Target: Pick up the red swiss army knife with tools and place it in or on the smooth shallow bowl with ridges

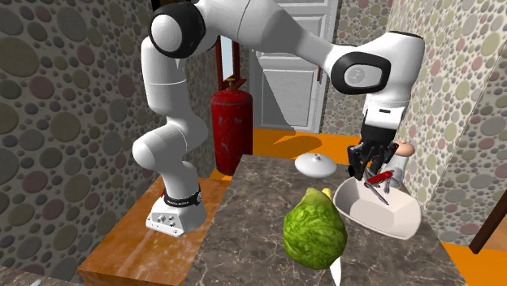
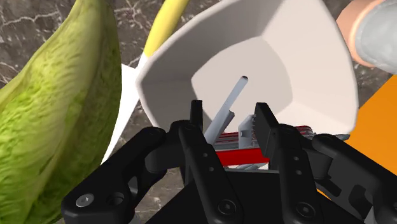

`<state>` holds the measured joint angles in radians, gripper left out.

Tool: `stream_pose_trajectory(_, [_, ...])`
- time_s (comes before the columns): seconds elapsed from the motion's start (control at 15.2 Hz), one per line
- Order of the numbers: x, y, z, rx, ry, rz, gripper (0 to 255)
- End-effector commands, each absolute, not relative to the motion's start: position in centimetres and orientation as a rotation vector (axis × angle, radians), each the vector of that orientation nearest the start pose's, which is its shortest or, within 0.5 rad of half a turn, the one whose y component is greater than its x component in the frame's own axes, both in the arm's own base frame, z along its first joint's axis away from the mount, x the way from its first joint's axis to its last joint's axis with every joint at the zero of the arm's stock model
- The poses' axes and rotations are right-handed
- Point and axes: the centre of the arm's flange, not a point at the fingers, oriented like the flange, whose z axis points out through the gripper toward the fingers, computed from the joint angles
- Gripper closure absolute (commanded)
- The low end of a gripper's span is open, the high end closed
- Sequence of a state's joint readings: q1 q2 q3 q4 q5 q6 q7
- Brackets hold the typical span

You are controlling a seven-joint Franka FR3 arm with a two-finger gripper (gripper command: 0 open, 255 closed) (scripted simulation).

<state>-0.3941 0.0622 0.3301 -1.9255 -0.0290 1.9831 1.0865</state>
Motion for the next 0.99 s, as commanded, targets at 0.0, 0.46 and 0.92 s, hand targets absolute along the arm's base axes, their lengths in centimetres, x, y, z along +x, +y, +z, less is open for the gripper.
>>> stream_pose_trajectory(0.0, [57.8, -4.1, 44.9, -2.65, 1.699, -0.004, 255])
stream_pose_trajectory(0.46, [57.8, -4.1, 41.2, -2.65, 1.699, -0.004, 255])
stream_pose_trajectory(0.92, [57.8, -4.1, 38.5, -2.65, 1.699, -0.004, 255])
